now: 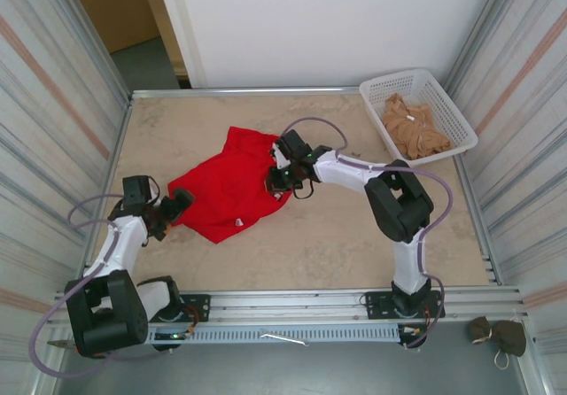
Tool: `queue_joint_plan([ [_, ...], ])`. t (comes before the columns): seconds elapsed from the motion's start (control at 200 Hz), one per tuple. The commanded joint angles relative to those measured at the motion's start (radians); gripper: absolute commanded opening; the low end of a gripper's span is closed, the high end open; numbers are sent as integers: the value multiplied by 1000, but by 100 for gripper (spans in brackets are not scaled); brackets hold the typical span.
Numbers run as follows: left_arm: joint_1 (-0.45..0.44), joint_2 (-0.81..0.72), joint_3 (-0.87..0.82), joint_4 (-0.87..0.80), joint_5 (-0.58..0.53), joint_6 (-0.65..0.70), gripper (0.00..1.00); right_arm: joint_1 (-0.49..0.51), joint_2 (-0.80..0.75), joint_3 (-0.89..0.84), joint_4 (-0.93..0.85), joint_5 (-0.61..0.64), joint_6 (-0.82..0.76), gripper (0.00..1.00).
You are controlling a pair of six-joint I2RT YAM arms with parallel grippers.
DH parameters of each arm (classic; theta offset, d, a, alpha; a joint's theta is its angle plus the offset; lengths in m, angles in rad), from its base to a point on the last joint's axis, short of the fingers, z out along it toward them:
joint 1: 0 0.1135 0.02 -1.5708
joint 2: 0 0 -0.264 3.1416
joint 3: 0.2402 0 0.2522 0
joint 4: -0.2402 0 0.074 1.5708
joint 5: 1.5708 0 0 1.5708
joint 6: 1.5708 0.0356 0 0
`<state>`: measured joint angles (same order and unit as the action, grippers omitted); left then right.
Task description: Fold the inside-out t-shirt
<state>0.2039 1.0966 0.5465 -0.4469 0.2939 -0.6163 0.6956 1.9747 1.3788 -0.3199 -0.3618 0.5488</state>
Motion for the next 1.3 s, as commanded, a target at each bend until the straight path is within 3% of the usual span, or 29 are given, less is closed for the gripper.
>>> queue_joint_plan([
  [0.0,10,1,19,8,38,29,99,-71,-160,-79,60,-72,38,0],
  [0.215,-8,0,24,36,112,21,99,-245,-523,-219,-15,-20,20,0],
  [0.371,-106,6,31,29,107,40,99,-356,-650,-339,-44,-2,11,0],
  [0.561,-340,-10,-14,128,66,-33,98,-403,-671,-451,-25,-1,0,0],
  [0.721,-579,-28,-33,203,-64,-129,86,-418,-671,-487,-12,4,2,0],
  [0.837,-704,-31,-49,245,-176,-211,79,-424,-671,-491,-11,6,0,0],
  [0.942,-758,10,-53,301,-215,-254,72,-429,-670,-488,-10,3,4,0],
  [1.202,-819,181,13,410,-182,-258,56,-430,-658,-487,-10,0,8,0],
  [1.298,-844,220,33,420,-192,-262,55,-432,-661,-491,-10,0,8,0],
])
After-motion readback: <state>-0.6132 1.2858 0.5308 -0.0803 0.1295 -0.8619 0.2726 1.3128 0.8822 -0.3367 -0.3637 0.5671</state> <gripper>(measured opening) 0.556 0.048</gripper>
